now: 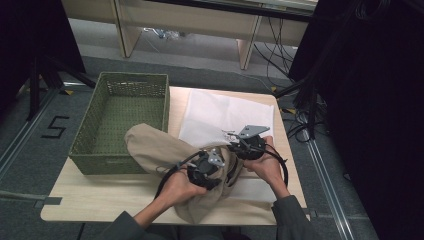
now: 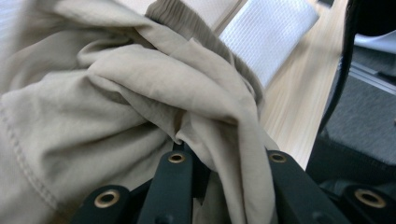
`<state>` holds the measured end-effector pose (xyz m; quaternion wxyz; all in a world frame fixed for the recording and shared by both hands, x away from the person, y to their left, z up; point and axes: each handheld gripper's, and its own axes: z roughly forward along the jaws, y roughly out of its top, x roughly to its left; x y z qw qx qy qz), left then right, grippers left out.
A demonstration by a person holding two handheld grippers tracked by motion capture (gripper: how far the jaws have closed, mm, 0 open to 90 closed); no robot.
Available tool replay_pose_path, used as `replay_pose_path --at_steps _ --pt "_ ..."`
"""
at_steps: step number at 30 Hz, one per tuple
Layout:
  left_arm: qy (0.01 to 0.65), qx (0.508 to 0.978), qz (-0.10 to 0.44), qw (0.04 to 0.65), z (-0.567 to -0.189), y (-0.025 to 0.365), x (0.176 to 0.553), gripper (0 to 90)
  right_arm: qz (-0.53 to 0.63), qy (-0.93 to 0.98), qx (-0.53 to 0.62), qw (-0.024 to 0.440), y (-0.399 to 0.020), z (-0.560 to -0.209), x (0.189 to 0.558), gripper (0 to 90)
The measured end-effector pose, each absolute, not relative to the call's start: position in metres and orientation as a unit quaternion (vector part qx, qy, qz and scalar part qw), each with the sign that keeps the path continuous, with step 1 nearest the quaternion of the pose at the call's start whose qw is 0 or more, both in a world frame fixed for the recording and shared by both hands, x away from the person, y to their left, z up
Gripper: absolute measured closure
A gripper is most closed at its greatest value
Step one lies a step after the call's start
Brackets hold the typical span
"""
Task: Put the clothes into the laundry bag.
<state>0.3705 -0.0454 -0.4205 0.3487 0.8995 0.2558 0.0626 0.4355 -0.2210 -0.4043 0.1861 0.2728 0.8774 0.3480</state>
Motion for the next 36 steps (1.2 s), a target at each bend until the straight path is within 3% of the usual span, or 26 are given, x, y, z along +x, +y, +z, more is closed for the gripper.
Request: replay_pose_path --at_steps 7,10,15,19,27,32,34,36 --pt "0.312 0.878 0.071 0.356 -0.446 -0.071 0.407 75.0 0.355 0.873 0.276 0.188 -0.227 -0.401 0.435 86.7" --pt "0.314 0.880 0.058 0.350 -0.451 -0.067 0.410 65.3 0.353 0.874 0.277 0.186 -0.229 -0.402 0.436 86.7" --pt "0.308 0.876 0.061 0.367 -0.425 -0.048 0.393 41.3 0.355 0.873 0.279 0.183 -0.230 -0.403 0.437 86.7" --pt "0.313 0.866 0.085 0.380 -0.397 -0.015 0.383 33.7 0.354 0.872 0.285 0.182 -0.229 -0.403 0.435 86.7" --pt "0.387 0.835 0.187 0.344 -0.377 0.076 0.388 26.6 0.352 0.874 0.282 0.180 -0.228 -0.405 0.436 86.6" --pt "0.415 0.835 0.198 0.303 -0.388 0.104 0.395 20.0 0.349 0.875 0.283 0.177 -0.226 -0.406 0.436 86.6" --pt "0.419 0.838 0.195 0.291 -0.396 0.110 0.398 26.2 0.348 0.876 0.282 0.178 -0.226 -0.407 0.436 86.6" --pt "0.411 0.840 0.188 0.299 -0.399 0.112 0.399 41.7 0.348 0.875 0.287 0.176 -0.226 -0.406 0.435 86.6"
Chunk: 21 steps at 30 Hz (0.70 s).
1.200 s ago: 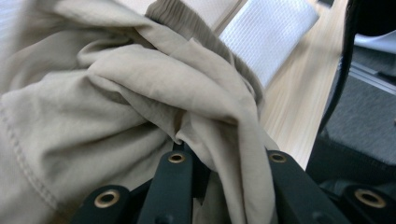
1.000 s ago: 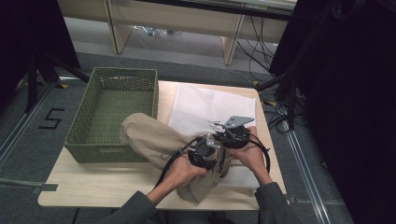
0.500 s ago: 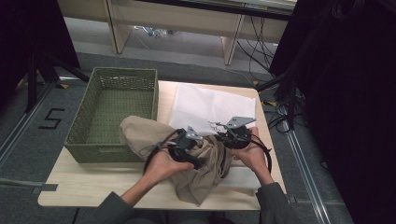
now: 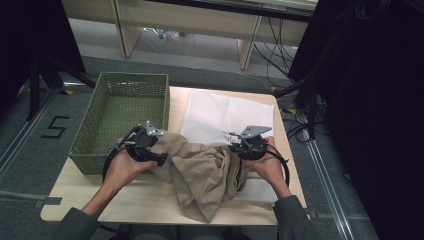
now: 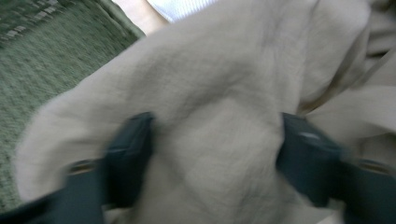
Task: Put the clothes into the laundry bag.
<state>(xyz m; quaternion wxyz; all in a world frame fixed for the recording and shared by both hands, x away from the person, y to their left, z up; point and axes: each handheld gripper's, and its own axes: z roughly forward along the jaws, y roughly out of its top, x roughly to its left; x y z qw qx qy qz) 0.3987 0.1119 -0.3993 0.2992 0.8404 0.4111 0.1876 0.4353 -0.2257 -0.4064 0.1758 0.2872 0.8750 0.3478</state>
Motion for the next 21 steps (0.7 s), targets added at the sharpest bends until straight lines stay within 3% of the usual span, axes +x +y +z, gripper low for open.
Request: replay_pose_path --at_steps 9,15,21 --pt "0.356 0.848 0.226 0.321 -0.386 0.098 0.384 86.1 0.346 0.877 0.280 0.179 -0.227 -0.407 0.437 86.6" --pt "0.331 0.848 0.177 0.375 -0.378 0.080 0.369 88.7 0.347 0.875 0.285 0.178 -0.226 -0.406 0.435 86.6" --pt "0.257 0.879 0.107 0.388 -0.396 0.021 0.341 88.4 0.347 0.876 0.282 0.179 -0.226 -0.406 0.436 86.6"
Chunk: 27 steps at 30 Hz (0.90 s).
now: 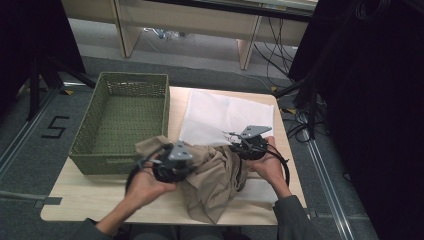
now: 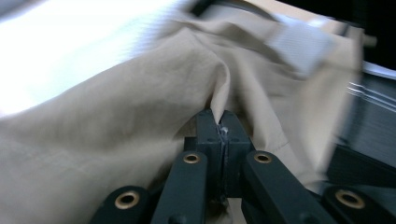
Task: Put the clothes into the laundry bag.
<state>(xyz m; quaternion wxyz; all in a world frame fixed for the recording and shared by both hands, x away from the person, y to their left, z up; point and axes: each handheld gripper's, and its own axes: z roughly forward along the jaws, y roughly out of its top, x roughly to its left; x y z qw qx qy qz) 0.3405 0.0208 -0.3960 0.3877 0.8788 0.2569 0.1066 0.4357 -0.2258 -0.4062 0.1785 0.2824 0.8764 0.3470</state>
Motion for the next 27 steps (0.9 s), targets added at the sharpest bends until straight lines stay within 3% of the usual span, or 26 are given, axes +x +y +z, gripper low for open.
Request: replay_pose_path --at_steps 4,7,12,15,24,27 --pt "0.236 0.903 0.093 0.348 -0.430 -0.017 0.346 87.0 0.346 0.877 0.280 0.180 -0.226 -0.405 0.435 86.6" --pt "0.241 0.905 0.101 0.335 -0.441 -0.028 0.352 79.0 0.348 0.877 0.276 0.182 -0.228 -0.404 0.435 86.7" --pt "0.255 0.901 0.116 0.332 -0.432 -0.028 0.349 50.0 0.349 0.877 0.278 0.178 -0.230 -0.406 0.436 86.6" --pt "0.262 0.893 0.146 0.335 -0.422 -0.022 0.343 38.2 0.346 0.877 0.281 0.177 -0.229 -0.406 0.435 86.6" --pt "0.282 0.877 0.197 0.336 -0.409 0.004 0.351 25.3 0.348 0.877 0.279 0.176 -0.228 -0.405 0.435 86.6" --pt "0.297 0.885 0.143 0.329 -0.425 -0.004 0.363 18.9 0.346 0.879 0.275 0.176 -0.226 -0.405 0.435 86.6"
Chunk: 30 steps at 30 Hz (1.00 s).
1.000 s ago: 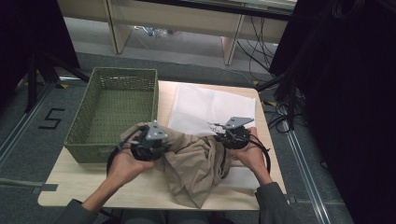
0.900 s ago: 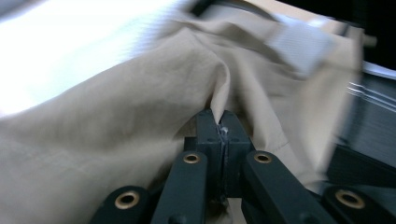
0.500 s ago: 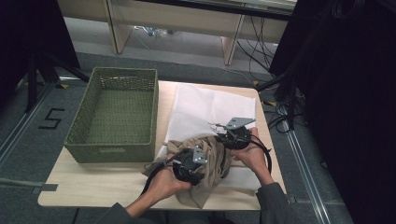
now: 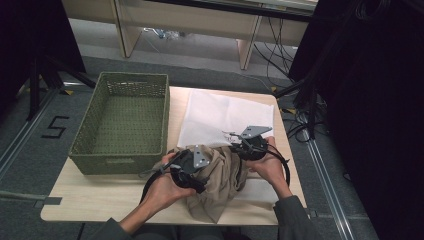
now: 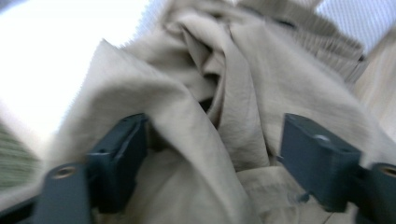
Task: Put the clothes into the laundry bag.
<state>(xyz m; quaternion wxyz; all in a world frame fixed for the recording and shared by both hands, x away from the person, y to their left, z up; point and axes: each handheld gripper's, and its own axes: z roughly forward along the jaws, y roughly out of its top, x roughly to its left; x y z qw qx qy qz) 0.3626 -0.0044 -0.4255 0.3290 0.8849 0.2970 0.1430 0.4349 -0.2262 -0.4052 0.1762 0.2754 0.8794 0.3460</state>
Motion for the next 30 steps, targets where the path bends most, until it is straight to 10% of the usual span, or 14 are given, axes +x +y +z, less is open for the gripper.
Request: replay_pose_path --at_steps 3,6,10,20,30 --pt "0.278 0.899 0.128 0.314 -0.443 -0.019 0.370 31.6 0.347 0.878 0.275 0.179 -0.225 -0.403 0.434 86.6" --pt "0.262 0.906 0.146 0.299 -0.455 -0.034 0.377 73.4 0.349 0.879 0.272 0.179 -0.225 -0.401 0.433 87.0" --pt "0.283 0.892 0.139 0.323 -0.449 -0.043 0.388 83.4 0.354 0.878 0.267 0.181 -0.226 -0.398 0.431 87.4" --pt "0.342 0.852 0.140 0.370 -0.439 -0.045 0.423 79.2 0.370 0.871 0.266 0.183 -0.228 -0.383 0.430 87.5" --pt "0.321 0.861 0.107 0.379 -0.432 -0.032 0.394 35.7 0.360 0.874 0.274 0.176 -0.233 -0.393 0.433 87.2"
